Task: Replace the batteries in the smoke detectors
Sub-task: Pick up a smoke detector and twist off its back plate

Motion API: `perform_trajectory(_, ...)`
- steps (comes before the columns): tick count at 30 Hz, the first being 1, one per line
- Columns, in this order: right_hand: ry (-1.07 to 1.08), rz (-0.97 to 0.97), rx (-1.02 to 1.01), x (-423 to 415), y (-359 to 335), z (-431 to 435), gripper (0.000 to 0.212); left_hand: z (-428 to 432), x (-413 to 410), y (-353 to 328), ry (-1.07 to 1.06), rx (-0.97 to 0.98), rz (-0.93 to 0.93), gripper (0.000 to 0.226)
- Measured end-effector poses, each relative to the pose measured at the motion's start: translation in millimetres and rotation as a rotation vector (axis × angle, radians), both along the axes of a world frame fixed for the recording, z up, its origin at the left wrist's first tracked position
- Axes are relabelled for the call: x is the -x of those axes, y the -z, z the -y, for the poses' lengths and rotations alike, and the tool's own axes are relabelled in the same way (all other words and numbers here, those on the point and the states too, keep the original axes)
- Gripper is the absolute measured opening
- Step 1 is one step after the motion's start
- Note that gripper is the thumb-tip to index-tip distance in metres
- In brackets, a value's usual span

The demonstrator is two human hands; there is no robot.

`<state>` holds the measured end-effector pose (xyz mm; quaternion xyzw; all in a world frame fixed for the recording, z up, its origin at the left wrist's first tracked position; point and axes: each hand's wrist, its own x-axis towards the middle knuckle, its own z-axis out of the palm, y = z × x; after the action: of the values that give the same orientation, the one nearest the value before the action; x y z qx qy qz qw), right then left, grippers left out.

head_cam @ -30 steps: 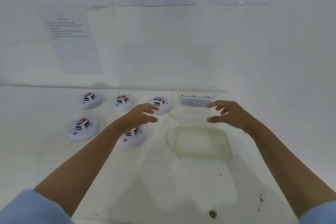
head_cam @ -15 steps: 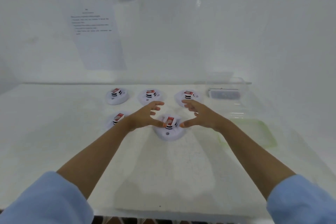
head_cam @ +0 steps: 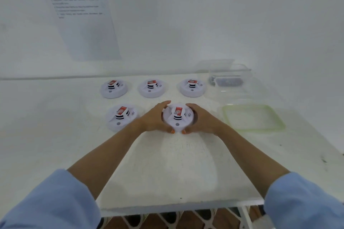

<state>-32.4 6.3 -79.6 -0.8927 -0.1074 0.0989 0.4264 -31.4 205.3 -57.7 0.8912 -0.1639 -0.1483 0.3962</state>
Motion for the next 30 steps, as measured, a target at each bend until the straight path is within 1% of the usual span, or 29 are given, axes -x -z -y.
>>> perform_trajectory(1,0.004,0.013,-0.002,0,0,0,0.100,0,1,0,-0.002,0.007,0.014,0.095)
perform_trajectory(3,0.005,0.022,-0.017,1,-1,-1,0.096,-1,0,-1,0.021,0.017,0.044,0.066)
perform_trajectory(5,-0.004,0.047,-0.024,4,-4,-1,0.093,-1,-1,-2,0.038,0.023,0.065,0.061)
perform_trajectory(6,-0.001,0.062,-0.049,5,-5,-1,0.089,-2,-1,-1,0.053,0.041,0.077,0.066)
perform_trajectory(8,0.021,0.058,-0.179,10,-13,2,0.079,0,-1,-7,0.042,0.076,0.072,0.089)
perform_trajectory(9,0.028,0.045,-0.253,13,-18,4,0.076,1,-2,-10,0.044,0.100,0.068,0.092)
perform_trajectory(11,0.036,0.044,-0.353,17,-32,12,0.077,10,-2,-22,0.096,0.149,0.098,0.078)
perform_trajectory(13,0.027,0.070,-0.409,18,-48,23,0.081,23,-6,-33,0.113,0.191,0.110,0.080)
perform_trajectory(16,0.027,0.098,-0.465,16,-71,42,0.082,48,-13,-47,0.149,0.250,0.140,0.086)
perform_trajectory(18,0.024,0.101,-0.473,13,-85,57,0.086,67,-17,-59,0.156,0.267,0.123,0.113)
perform_trajectory(19,0.009,0.098,-0.488,12,-92,65,0.087,78,-20,-63,0.172,0.285,0.114,0.121)
perform_trajectory(20,-0.006,0.097,-0.505,11,-99,72,0.087,88,-22,-67,0.193,0.315,0.113,0.124)
perform_trajectory(23,-0.023,0.102,-0.567,8,-118,98,0.072,120,-31,-71,0.220,0.388,0.100,0.123)
perform_trajectory(26,0.105,0.084,-0.715,-2,-122,131,0.048,151,-36,-72,0.188,0.532,0.096,0.108)
perform_trajectory(27,0.158,0.063,-0.700,-6,-121,142,0.043,160,-39,-70,0.168,0.582,0.099,0.107)
perform_trajectory(28,0.183,0.020,-0.639,-9,-119,153,0.040,168,-42,-68,0.156,0.624,0.092,0.108)
perform_trajectory(30,0.141,-0.116,-0.526,-15,-113,169,0.045,183,-47,-64,0.155,0.663,0.066,0.112)
